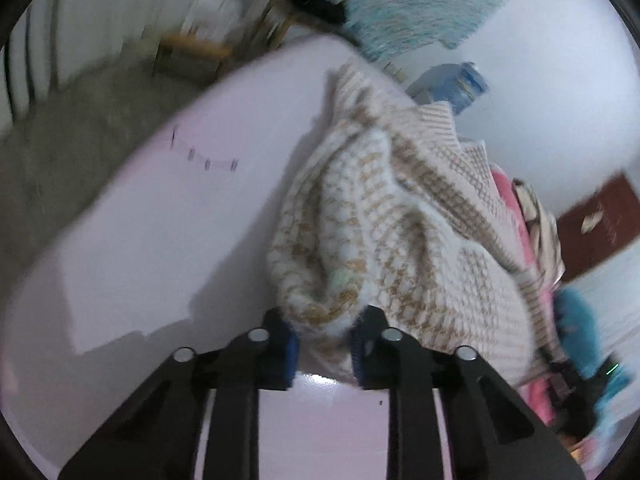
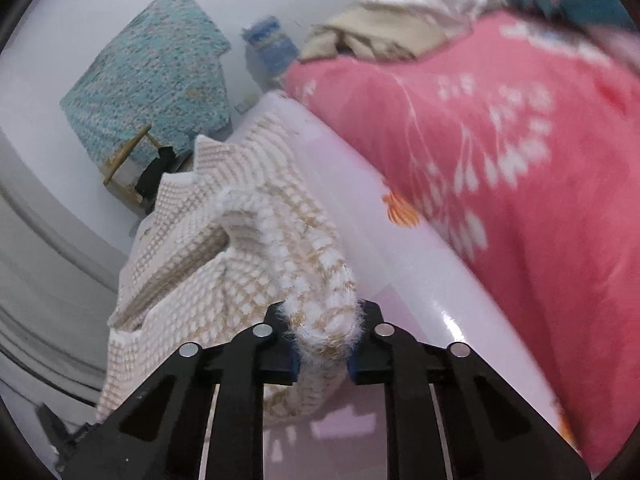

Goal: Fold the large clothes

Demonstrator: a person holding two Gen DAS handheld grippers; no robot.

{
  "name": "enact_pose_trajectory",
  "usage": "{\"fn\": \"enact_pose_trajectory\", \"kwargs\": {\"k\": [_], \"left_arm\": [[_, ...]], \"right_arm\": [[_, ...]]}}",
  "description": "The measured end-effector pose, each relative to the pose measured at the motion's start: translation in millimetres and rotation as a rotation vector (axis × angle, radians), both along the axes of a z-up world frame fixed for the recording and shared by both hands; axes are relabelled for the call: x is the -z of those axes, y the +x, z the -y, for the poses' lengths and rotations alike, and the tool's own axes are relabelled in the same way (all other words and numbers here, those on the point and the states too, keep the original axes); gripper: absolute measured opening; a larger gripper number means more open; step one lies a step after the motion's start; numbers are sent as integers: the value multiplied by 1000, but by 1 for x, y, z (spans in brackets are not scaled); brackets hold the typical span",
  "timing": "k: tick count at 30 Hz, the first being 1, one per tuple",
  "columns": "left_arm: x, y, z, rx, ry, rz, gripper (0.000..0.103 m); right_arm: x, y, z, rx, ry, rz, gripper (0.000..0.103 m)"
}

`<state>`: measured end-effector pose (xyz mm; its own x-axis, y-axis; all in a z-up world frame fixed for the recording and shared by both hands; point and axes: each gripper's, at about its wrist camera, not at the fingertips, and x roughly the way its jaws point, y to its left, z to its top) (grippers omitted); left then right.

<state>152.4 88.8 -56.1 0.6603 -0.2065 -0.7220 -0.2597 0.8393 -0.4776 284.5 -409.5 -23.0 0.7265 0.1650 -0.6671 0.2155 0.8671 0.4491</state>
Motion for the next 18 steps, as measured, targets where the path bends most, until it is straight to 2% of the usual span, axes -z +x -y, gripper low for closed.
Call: {"fn": "enact_pose_trajectory", "kwargs": {"k": [3,7,9,13,16,18], "left_arm": [[-23,-9,12,48,117,89,13],[-50,-29,13,83,166,169,12],[-57,-39,6,96,156,175,11],[-61,-65,-13,139,109,142,12],[-51,-80,-21,167,71,87,12],[-33,-86,-28,185,32,35,18]], "right_arm": [[-19,-9,-1,-28,-15,45,11],[-37,-25,-7,-70,-41,82,11],[-44,-39,-7,-82,-58,88,11],[-46,-75,0,-102,-32,77,11],[-27,-102,9,-102,3,12,12],[-12,-106,11,-111,22,-43,15]]}}
